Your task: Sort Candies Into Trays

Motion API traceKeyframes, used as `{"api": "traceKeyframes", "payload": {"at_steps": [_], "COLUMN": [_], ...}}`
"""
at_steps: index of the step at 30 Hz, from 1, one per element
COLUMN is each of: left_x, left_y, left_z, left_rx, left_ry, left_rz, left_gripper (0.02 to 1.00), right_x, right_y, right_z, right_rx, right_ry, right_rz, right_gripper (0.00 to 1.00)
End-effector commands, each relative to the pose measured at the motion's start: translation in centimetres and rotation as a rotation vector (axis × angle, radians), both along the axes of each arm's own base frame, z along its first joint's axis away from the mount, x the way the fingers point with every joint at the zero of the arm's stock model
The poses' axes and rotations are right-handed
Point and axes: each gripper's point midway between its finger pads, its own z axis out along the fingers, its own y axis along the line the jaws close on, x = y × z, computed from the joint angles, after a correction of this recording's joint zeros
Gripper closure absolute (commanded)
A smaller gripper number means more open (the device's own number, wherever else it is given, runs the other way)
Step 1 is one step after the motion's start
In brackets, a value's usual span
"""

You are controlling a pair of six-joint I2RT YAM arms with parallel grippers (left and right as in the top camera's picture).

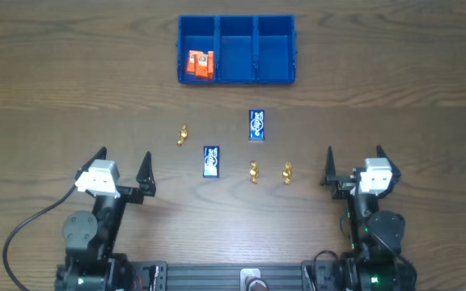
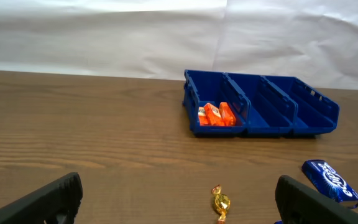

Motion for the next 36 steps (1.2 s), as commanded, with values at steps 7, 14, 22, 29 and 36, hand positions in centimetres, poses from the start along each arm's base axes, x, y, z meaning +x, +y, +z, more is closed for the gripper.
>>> {"api": "traceKeyframes", "payload": {"at_steps": [7, 14, 22, 29, 36], "left_x": [-0.1, -0.1, -0.1, -0.1, -0.1], "left_y": [-0.2, -0.2, -0.2, -0.2, -0.2], "left_z": [-1.5, -1.5, -1.5, -1.5, -1.5], "left_rx": [0.011, 0.01, 0.011, 0.011, 0.01], "left_ry": [0.043, 0.043, 0.043, 0.043, 0.043], "left_rz": [-0.014, -0.014, -0.014, -0.014, -0.014], "left_gripper": [0.02, 0.02, 0.02, 0.02, 0.02], "right_x": [-0.3, 3.5, 8.2, 7.3, 4.1], "right_y": [0.7, 4.3, 16.8, 25.2, 28.9], "right_z": [6.0, 10.5, 7.4, -0.9, -9.5], "right_rx": [0.258, 0.303, 0.218, 0.136, 0.091], "right_ry": [0.031, 0.318, 0.687, 1.05, 1.241], "right_rz": [0.022, 0.145, 0.313, 0.216, 0.042], "right_gripper": [0.003, 0.003, 0.003, 0.003, 0.003]}}
